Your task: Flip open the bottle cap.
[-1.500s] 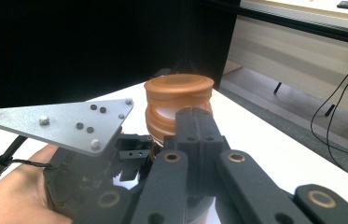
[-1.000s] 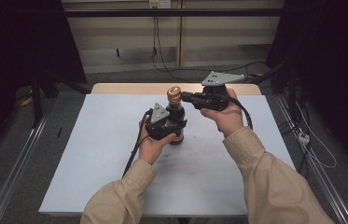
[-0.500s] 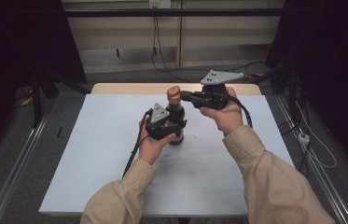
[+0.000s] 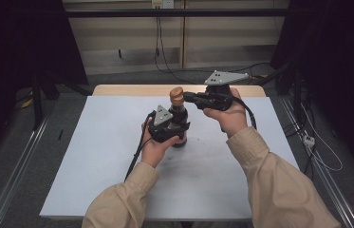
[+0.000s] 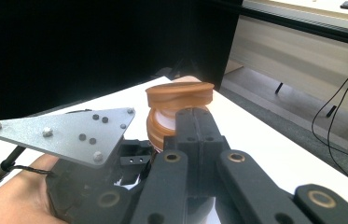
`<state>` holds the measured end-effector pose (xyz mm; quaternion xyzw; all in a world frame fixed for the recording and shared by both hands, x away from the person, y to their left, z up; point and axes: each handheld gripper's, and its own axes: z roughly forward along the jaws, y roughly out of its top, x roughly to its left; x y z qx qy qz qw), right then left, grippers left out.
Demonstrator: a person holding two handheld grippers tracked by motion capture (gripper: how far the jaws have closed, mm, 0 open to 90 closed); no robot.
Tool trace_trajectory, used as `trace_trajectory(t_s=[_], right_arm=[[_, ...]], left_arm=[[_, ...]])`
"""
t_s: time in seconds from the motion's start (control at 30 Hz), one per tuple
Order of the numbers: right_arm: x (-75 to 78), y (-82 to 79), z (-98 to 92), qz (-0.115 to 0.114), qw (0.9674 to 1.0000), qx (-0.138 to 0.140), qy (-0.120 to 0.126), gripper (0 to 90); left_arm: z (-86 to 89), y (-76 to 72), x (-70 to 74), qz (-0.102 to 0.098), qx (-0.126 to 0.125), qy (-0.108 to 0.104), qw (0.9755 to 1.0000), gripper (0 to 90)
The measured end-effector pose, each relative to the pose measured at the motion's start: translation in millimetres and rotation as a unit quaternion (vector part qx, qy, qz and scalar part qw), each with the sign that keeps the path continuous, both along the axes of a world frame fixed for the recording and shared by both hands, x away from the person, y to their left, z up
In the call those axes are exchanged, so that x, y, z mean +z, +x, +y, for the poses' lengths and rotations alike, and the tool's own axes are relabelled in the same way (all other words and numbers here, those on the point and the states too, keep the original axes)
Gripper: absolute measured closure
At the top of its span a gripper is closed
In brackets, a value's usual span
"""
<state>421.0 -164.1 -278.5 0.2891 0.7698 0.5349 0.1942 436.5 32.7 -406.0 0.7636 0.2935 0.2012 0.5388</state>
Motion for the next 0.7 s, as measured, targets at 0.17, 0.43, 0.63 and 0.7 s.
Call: trace_trajectory(t_s=[0.17, 0.43, 0.63, 0.7], right_arm=[[0.8, 0.8, 0.0, 0.0, 1.0, -0.001, 0.003, 90.0], [1.0, 1.7, 1.1, 0.001, 1.0, -0.001, 0.001, 90.0], [1.4, 2.2, 2.7, 0.001, 1.0, -0.001, 0.001, 90.0], [2.0, 2.3, 3.1, 0.002, 1.0, -0.001, 0.003, 90.0]], left_arm=[[0.1, 0.0, -0.3, -0.001, 0.0, 0.001, 1.0, 30.2], [0.5, 0.0, -0.8, 0.0, 0.001, 0.001, 1.0, 30.1], [1.2, 0.0, -1.3, 0.001, 0.001, 0.002, 1.0, 30.1], [1.2, -0.1, -1.5, 0.001, 0.002, 0.001, 1.0, 30.1]])
